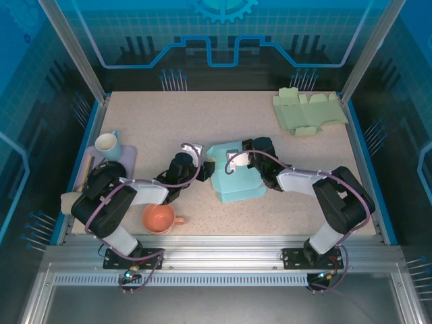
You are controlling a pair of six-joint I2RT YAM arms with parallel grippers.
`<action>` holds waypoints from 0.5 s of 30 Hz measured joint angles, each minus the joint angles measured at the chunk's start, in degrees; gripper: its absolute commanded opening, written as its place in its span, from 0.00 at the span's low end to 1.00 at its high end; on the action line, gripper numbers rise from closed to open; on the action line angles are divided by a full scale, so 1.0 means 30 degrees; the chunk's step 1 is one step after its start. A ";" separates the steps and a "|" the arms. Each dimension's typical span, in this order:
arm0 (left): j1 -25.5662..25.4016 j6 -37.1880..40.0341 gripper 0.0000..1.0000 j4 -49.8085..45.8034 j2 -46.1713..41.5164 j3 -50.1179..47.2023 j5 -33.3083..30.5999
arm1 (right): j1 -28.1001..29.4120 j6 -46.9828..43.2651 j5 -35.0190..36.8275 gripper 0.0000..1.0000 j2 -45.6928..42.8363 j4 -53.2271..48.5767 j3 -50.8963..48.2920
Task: Fold the paper box
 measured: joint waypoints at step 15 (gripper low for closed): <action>0.0000 -0.0066 0.60 0.0605 0.1188 0.0248 0.1064 | 0.0087 -0.1217 0.0532 0.00 0.1260 0.3271 -0.0852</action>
